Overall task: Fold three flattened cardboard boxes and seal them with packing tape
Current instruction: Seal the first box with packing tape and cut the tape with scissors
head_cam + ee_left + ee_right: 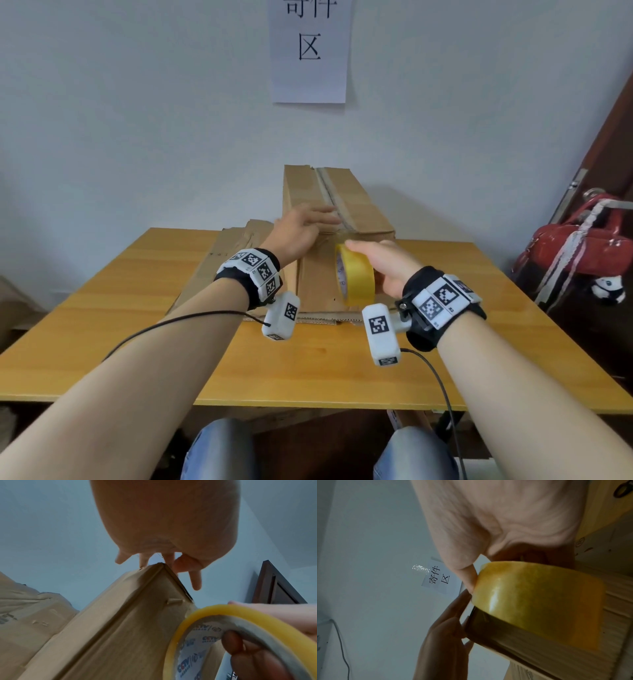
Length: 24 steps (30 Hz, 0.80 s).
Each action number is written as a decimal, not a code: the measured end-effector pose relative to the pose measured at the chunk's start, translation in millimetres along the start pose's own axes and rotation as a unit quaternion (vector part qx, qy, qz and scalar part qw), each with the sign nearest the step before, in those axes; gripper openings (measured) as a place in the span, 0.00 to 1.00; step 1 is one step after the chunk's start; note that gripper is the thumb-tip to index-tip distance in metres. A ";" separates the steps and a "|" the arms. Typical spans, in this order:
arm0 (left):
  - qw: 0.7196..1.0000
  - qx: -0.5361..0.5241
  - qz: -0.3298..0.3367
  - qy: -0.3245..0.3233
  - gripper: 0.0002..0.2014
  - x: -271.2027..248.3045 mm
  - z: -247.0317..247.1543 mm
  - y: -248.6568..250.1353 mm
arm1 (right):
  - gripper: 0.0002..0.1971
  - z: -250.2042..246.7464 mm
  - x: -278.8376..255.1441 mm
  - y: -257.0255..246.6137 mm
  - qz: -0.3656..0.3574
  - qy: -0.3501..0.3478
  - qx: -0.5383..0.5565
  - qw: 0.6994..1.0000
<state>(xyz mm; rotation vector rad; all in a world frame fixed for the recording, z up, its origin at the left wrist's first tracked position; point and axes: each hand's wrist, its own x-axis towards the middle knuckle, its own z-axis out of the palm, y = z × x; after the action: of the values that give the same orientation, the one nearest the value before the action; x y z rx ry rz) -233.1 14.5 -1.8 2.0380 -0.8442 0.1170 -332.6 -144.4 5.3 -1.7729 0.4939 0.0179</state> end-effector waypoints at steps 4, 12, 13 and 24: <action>0.987 0.130 0.000 -0.090 0.19 6.7 3.5 8.3 | 0.28 -3.1 2.9 0.4 -0.008 -0.019 -0.019 1.000; 0.988 0.143 -0.033 -0.056 0.11 20.1 6.7 4.9 | 0.26 -23.9 13.3 -5.4 -0.057 -0.012 -0.215 0.975; 0.983 0.172 -0.040 -0.057 0.12 20.5 7.7 5.4 | 0.26 -25.7 15.9 -7.5 -0.059 -0.013 -0.233 0.971; 0.952 0.264 -0.088 -0.124 0.19 37.7 -1.6 13.8 | 0.16 -35.9 20.4 -44.2 -0.213 0.019 -0.192 0.958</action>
<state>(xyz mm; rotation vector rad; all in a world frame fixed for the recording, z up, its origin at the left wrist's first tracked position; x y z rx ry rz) -212.4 -8.8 23.4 2.6660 -0.8398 -0.0198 -308.1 -176.5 50.2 -2.2362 0.1284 -0.2374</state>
